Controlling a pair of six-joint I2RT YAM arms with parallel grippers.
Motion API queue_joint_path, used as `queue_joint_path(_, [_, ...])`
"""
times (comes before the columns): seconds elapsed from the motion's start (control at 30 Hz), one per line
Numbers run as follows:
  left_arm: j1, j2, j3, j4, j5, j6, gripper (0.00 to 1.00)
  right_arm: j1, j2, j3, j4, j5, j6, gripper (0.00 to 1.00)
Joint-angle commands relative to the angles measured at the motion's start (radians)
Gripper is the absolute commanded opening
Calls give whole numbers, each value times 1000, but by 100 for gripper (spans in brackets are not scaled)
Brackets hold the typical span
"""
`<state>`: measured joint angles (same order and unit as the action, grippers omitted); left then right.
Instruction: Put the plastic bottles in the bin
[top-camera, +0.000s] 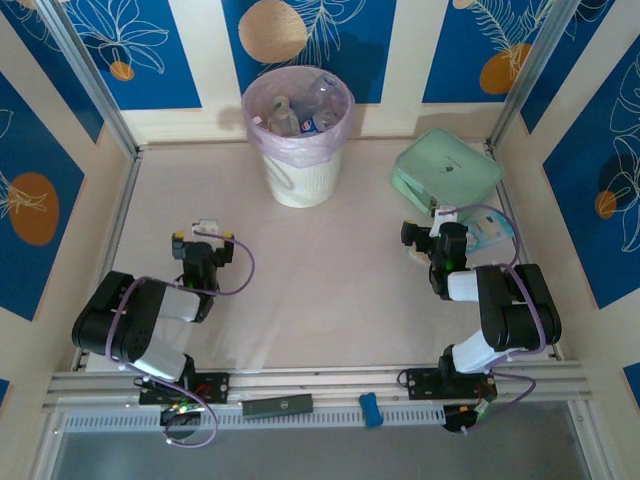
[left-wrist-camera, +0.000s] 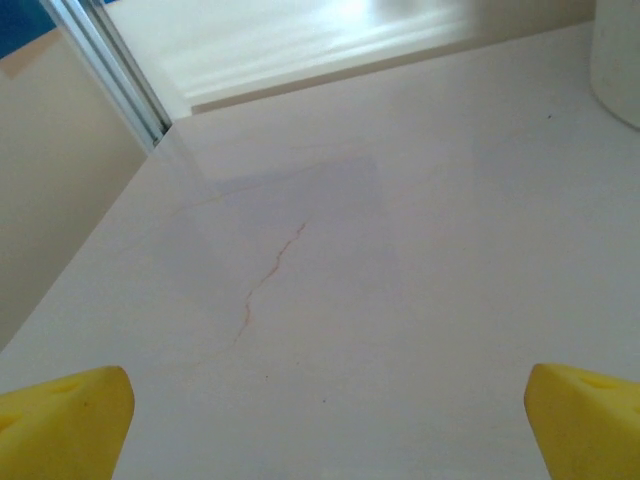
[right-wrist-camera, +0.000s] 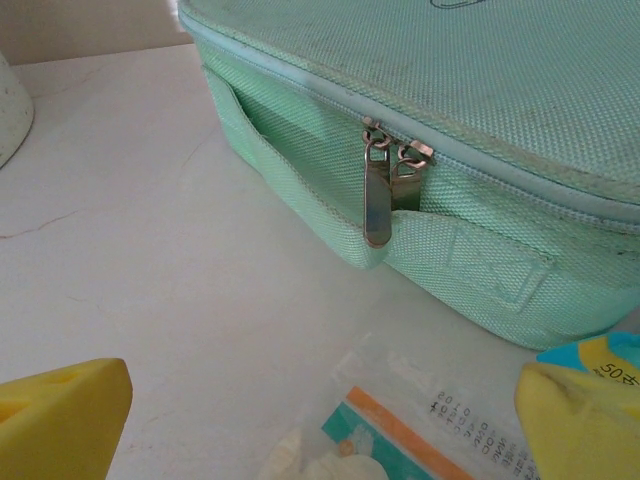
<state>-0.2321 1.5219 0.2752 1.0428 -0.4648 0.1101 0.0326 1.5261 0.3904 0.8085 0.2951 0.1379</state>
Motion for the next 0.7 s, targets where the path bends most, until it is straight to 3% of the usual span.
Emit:
queue_joint_path(0.0, [41, 4, -5, 89, 94, -26, 100, 5, -3, 4, 41, 3, 1, 99])
queue_joint_path(0.1, [65, 80, 18, 139, 127, -21, 100, 7, -3, 4, 41, 4, 2, 99])
queue_joint_path(0.17, [66, 34, 34, 10, 138, -39, 100, 7, -3, 4, 42, 3, 2, 99])
queue_joint_path(0.23, [62, 70, 22, 105, 128, -24, 100, 7, -3, 4, 41, 4, 2, 99])
queue_joint_path(0.67, [65, 61, 44, 45, 125, -33, 100, 7, -3, 5, 38, 2, 2, 99])
